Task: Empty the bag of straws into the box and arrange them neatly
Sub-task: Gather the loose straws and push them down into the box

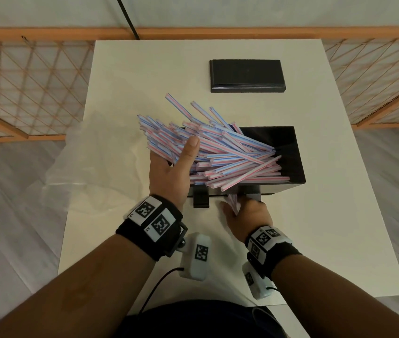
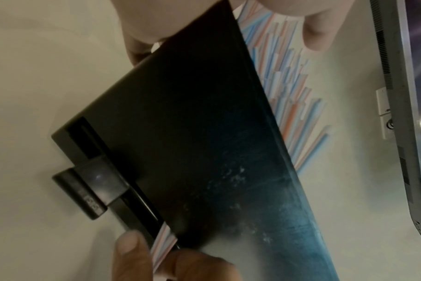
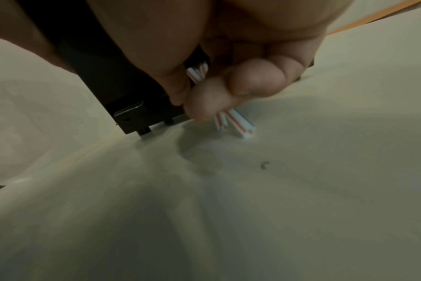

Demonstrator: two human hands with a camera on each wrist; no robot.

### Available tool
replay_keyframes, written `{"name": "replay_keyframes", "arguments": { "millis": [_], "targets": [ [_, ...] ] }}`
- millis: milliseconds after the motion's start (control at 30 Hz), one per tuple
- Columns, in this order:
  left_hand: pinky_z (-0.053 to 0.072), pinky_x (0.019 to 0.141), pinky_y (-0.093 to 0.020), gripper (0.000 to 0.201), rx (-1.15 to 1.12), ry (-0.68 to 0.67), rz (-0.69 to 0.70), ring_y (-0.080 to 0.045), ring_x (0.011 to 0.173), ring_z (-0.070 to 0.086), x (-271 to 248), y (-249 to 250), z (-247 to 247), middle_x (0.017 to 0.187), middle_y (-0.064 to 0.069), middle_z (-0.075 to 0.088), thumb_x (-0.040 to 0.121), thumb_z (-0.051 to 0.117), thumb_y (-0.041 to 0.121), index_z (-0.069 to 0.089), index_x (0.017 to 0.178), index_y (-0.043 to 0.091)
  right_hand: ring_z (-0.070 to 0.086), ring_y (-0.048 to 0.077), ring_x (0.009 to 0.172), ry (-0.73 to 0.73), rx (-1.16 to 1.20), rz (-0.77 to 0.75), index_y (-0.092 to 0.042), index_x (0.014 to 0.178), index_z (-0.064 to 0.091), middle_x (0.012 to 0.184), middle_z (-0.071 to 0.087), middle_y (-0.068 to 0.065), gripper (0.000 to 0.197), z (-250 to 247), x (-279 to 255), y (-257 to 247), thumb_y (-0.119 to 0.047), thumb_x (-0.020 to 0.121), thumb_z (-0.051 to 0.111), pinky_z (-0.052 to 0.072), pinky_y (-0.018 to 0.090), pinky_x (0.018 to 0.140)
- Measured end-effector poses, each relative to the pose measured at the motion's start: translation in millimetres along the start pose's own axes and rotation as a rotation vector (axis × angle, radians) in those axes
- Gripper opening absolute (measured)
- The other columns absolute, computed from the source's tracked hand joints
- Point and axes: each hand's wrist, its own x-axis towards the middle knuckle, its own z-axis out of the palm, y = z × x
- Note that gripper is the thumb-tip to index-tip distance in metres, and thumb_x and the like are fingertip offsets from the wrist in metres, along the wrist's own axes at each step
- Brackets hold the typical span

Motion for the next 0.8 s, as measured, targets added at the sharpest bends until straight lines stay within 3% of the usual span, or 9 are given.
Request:
{"name": "replay_keyframes", "arguments": {
  "millis": [167,233,400,500,600,700,800],
  "targets": [
    [0.047,0.116,-0.044,0.104,0.016,0.002,0.007,-0.014,0.133,0.061,-1,1,0,0.143,0.001,0.064,0.071,0.079,0.073,0.047,0.152,0.016,0.066,0.037,0.096,0.017,-0.016,-0.021,-0.016,0.109,0.068,0.103,0.071,0.014,0.039,2,4,-4,-0.047,0.097,0.048,0.053,0.035,0.081],
    [0.048,0.115,-0.043,0.094,0.002,0.005,-0.008,-0.013,0.132,0.062,-1,1,1,0.142,0.001,0.065,0.076,0.079,0.063,0.049,0.151,0.014,0.065,0.036,0.095,-0.024,-0.064,-0.042,-0.014,0.101,0.068,0.101,0.071,0.014,0.037,4,2,0,-0.045,0.098,0.048,0.051,0.033,0.078],
    [0.047,0.116,-0.045,0.084,-0.027,-0.001,-0.015,-0.015,0.132,0.062,1,1,1,0.141,-0.001,0.066,0.08,0.076,0.053,0.051,0.149,0.012,0.064,0.032,0.091,-0.138,-0.094,-0.037,-0.02,0.08,0.054,0.096,0.069,0.01,0.035,10,-5,13,-0.05,0.097,0.047,0.042,0.027,0.069],
    [0.047,0.115,-0.042,0.084,-0.024,0.01,-0.011,-0.012,0.13,0.063,1,2,1,0.14,0.001,0.067,0.079,0.075,0.054,0.051,0.149,0.014,0.065,0.03,0.091,-0.164,-0.102,-0.019,-0.017,0.086,0.06,0.098,0.07,0.009,0.044,8,-4,12,-0.058,0.094,0.047,0.048,0.029,0.072],
    [0.052,0.108,-0.029,0.087,-0.022,0.01,-0.006,-0.008,0.127,0.064,0,3,1,0.138,0.004,0.067,0.077,0.074,0.055,0.05,0.15,0.015,0.067,0.03,0.093,-0.096,-0.078,-0.01,-0.019,0.106,0.064,0.1,0.07,0.008,0.059,0,1,1,-0.071,0.087,0.047,0.055,0.035,0.079],
    [0.051,0.112,-0.037,0.088,-0.03,0.011,-0.019,-0.011,0.129,0.064,1,3,1,0.14,0.001,0.066,0.077,0.076,0.054,0.049,0.151,0.015,0.067,0.032,0.096,-0.04,0.005,-0.044,-0.02,0.118,0.06,0.104,0.071,0.01,0.05,-1,10,-8,-0.061,0.091,0.051,0.055,0.036,0.082],
    [0.049,0.115,-0.04,0.088,-0.032,0.014,-0.021,-0.012,0.131,0.063,2,3,1,0.142,0.001,0.066,0.077,0.076,0.054,0.05,0.151,0.014,0.066,0.035,0.097,-0.08,-0.015,-0.067,-0.015,0.112,0.062,0.104,0.071,0.014,0.043,3,13,-8,-0.052,0.097,0.047,0.05,0.033,0.078]
  ]
}}
